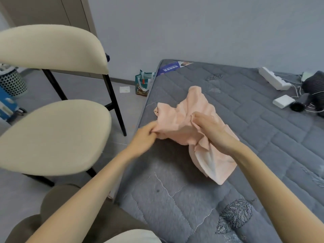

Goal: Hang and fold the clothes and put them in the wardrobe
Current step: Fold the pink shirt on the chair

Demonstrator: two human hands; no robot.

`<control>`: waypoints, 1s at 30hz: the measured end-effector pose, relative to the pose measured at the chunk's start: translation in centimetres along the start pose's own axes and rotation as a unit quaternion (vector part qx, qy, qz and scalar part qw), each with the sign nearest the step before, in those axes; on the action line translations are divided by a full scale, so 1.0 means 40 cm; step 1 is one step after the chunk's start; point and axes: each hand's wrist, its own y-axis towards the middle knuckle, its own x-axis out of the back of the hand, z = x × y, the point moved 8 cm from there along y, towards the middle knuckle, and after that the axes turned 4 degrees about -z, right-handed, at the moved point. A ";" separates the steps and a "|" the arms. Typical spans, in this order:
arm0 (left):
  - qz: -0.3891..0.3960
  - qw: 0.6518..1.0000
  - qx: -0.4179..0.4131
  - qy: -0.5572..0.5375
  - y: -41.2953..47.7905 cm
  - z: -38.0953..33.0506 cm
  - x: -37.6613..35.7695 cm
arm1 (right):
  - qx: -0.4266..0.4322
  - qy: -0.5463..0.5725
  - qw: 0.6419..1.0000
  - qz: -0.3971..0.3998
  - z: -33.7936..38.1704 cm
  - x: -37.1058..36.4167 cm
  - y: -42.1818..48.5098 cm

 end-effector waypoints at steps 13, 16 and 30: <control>-0.296 0.922 -0.110 0.223 -0.172 -0.193 0.587 | 0.333 -0.203 0.920 -0.034 0.412 -0.160 0.018; -0.382 0.895 -0.093 0.208 -0.252 -0.207 0.734 | 0.385 -0.116 0.916 -0.014 0.568 -0.209 -0.026; -0.625 0.762 0.044 0.164 -0.601 -0.153 1.094 | 0.502 -0.008 0.861 -0.084 0.848 -0.342 -0.063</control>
